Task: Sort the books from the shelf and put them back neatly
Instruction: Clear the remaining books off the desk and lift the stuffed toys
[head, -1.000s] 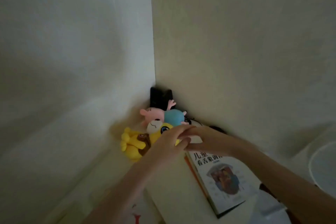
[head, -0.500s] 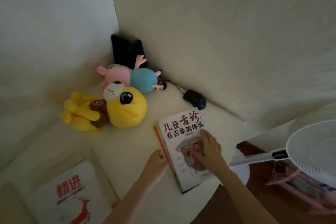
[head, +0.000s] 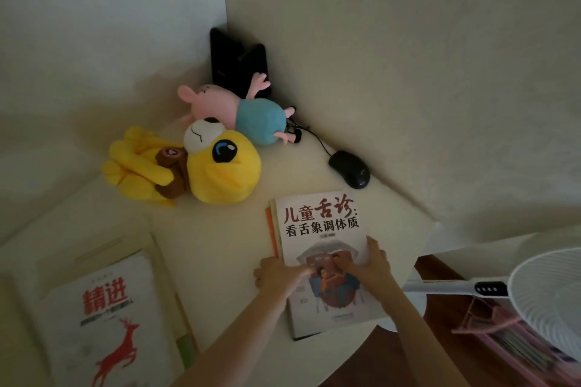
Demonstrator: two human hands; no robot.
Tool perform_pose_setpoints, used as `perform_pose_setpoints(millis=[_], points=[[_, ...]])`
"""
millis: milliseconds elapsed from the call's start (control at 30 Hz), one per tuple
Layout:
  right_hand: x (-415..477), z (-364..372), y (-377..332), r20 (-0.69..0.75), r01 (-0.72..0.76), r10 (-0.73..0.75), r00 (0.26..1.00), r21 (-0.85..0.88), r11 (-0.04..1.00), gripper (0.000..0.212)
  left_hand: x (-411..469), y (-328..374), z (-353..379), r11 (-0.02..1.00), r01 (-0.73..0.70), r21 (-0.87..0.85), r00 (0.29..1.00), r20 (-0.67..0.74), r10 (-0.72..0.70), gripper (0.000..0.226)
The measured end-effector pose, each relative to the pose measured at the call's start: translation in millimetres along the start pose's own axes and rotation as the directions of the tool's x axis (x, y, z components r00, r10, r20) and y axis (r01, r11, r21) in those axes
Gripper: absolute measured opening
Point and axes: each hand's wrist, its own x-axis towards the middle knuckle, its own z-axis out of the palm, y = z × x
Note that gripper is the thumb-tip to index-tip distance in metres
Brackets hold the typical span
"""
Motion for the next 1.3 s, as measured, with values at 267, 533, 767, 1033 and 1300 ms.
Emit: perform_pose_setpoints(millis=[267, 533, 767, 1033, 1300], points=[[6.2, 19.9, 47.0, 0.112, -0.013, -0.008, 0.994, 0.182, 0.983, 0.118, -2.2, -22.4, -4.8, 0.962, -0.223, -0.16, 0.967, -0.164, 0.197, 0.072], [-30.4, 2.9, 12.2, 0.058, 0.222, -0.275, 0.96, 0.441, 0.87, 0.086, -46.9, -21.4, -29.2, 0.725, -0.551, -0.413, 0.825, -0.139, 0.548, 0.061], [-54.0, 19.3, -7.3, -0.208, 0.55, -0.509, 0.835, 0.296, 0.781, 0.101, -45.9, -29.8, -65.9, 0.607, -0.784, -0.128, 0.619, -0.096, 0.779, 0.066], [-57.3, 19.9, -11.6, -0.13, 0.606, -0.596, 0.792, 0.274, 0.746, 0.083, -39.5, -36.1, -67.8, 0.569, -0.811, -0.135, 0.583, -0.119, 0.803, 0.081], [-90.3, -5.2, -55.4, -0.135, 0.719, -0.72, 0.681, 0.309, 0.622, 0.087, -73.5, -27.0, -120.5, 0.429, -0.901, 0.062, 0.405, -0.232, 0.884, 0.08]])
